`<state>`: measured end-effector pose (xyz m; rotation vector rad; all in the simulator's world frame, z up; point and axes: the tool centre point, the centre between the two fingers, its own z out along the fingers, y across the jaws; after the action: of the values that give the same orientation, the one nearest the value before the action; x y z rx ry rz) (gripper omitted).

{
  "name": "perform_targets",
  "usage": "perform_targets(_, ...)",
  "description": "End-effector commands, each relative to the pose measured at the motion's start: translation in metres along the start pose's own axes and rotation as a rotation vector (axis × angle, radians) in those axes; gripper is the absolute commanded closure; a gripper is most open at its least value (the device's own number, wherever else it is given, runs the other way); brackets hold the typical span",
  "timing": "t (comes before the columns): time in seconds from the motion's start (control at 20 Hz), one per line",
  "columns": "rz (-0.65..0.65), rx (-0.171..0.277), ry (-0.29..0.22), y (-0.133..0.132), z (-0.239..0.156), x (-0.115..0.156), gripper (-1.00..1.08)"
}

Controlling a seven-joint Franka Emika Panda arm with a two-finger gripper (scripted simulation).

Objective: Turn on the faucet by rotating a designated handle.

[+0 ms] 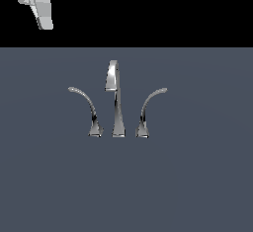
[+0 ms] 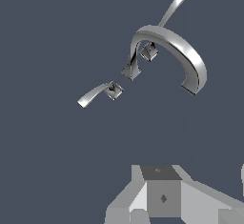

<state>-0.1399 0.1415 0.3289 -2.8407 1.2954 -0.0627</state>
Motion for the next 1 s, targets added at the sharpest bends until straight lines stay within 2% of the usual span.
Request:
perform_targets(0.0, 0.051, -0.001, -0.002, -0.010, 0.011, 0.002, 1.08)
perform_targets(0.95, 0.392, -0.018, -0.012, -0.071, 0.087, 0.032, 1.08)
